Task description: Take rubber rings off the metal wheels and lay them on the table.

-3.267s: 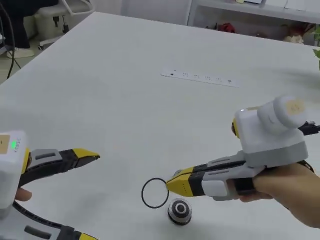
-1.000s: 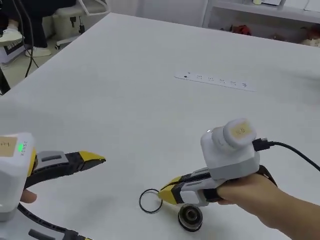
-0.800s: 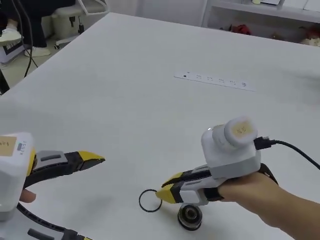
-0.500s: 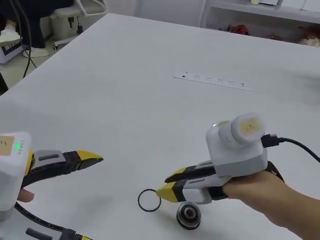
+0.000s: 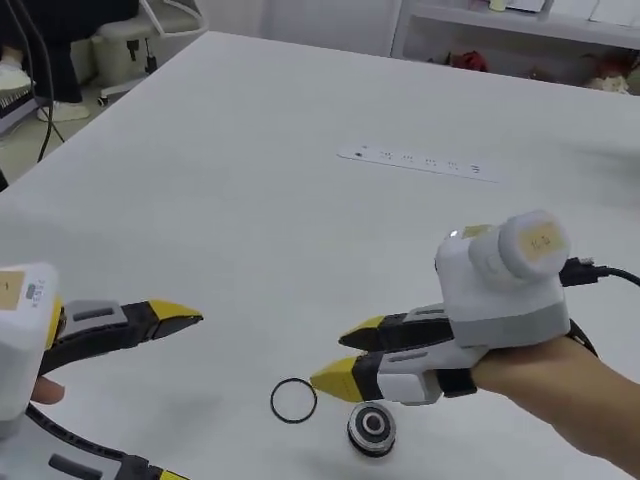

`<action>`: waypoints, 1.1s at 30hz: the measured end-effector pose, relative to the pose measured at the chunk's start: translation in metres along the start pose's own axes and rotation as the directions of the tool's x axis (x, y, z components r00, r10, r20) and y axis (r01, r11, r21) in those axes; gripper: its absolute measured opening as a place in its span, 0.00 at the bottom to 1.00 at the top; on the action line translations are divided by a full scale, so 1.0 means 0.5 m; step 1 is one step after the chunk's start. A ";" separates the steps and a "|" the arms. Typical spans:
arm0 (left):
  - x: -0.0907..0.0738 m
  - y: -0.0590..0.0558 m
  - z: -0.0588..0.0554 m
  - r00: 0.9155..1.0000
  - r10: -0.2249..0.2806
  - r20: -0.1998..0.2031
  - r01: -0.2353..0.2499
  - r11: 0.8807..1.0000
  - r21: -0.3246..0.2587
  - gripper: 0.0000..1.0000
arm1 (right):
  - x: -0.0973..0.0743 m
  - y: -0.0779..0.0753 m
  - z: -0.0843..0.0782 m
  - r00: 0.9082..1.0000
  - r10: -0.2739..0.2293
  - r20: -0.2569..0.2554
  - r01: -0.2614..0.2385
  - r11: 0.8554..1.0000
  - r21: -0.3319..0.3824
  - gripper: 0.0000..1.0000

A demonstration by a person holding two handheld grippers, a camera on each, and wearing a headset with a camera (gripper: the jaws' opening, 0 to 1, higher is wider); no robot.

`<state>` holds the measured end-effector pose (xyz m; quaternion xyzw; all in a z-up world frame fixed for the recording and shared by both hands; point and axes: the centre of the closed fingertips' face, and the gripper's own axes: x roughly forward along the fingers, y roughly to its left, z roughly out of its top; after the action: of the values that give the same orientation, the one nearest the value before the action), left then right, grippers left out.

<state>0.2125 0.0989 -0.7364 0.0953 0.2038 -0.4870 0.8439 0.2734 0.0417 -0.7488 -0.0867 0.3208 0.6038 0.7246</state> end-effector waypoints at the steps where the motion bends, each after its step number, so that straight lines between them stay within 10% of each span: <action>1: 0.000 0.000 -0.001 1.000 0.000 -0.001 0.000 1.000 0.001 0.96 | -0.002 0.000 0.002 1.000 -0.002 0.002 0.002 1.000 -0.002 0.38; 33: 0.000 0.004 0.013 1.000 -0.002 0.002 0.002 1.000 0.002 0.97 | -0.130 -0.021 0.038 0.975 -0.089 0.204 0.099 0.994 -0.043 0.90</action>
<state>0.2160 0.0973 -0.7306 0.0957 0.2025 -0.4880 0.8436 0.2858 -0.0042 -0.6996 -0.0592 0.2253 0.5827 0.7786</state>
